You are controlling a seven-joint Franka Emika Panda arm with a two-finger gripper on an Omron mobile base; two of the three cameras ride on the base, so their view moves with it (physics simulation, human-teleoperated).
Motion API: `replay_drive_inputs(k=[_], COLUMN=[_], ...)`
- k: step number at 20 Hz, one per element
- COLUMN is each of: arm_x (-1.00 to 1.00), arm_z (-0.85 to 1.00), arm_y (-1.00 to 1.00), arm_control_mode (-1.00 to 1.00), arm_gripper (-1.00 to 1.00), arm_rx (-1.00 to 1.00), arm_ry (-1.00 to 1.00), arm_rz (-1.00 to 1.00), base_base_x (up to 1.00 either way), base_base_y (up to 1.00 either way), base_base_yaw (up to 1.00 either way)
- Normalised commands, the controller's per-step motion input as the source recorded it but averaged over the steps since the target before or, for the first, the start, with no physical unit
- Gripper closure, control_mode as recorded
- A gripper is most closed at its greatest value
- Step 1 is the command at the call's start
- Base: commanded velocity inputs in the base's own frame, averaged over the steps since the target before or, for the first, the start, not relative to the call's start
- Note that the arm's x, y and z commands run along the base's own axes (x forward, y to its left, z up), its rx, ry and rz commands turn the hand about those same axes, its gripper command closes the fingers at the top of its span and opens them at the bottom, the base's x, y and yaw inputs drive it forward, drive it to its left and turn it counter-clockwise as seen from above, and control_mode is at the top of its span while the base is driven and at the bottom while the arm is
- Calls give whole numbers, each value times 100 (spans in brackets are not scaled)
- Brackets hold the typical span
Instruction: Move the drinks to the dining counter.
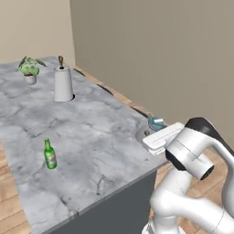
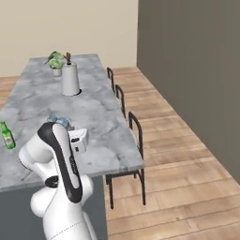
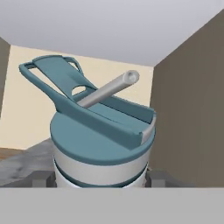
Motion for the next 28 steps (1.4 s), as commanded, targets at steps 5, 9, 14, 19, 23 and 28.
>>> replay_drive_inputs(k=[5, 9, 14, 19, 23, 28], arm_x=[22, 51, 31, 9, 0, 8], arm_z=[-7, -9, 0, -5, -11, -21], arm_y=[0, 4, 4, 7, 3, 9], arm_control_mode=[-100, -100, -100, -100, -100, -100], arm_gripper=[100, 100, 100, 100, 100, 100], arm_rx=[-8, -21, -10, -2, 0, 0], arm_ry=[28, 66, 22, -4, -9, -1], arm_rz=[11, 3, 0, 1, 0, 0], base_base_x=[36, 0, 0, 0, 0, 0], base_base_y=[-2, 0, 0, 0, 0, 0], base_base_yaw=[29, 0, 0, 0, 0, 0])
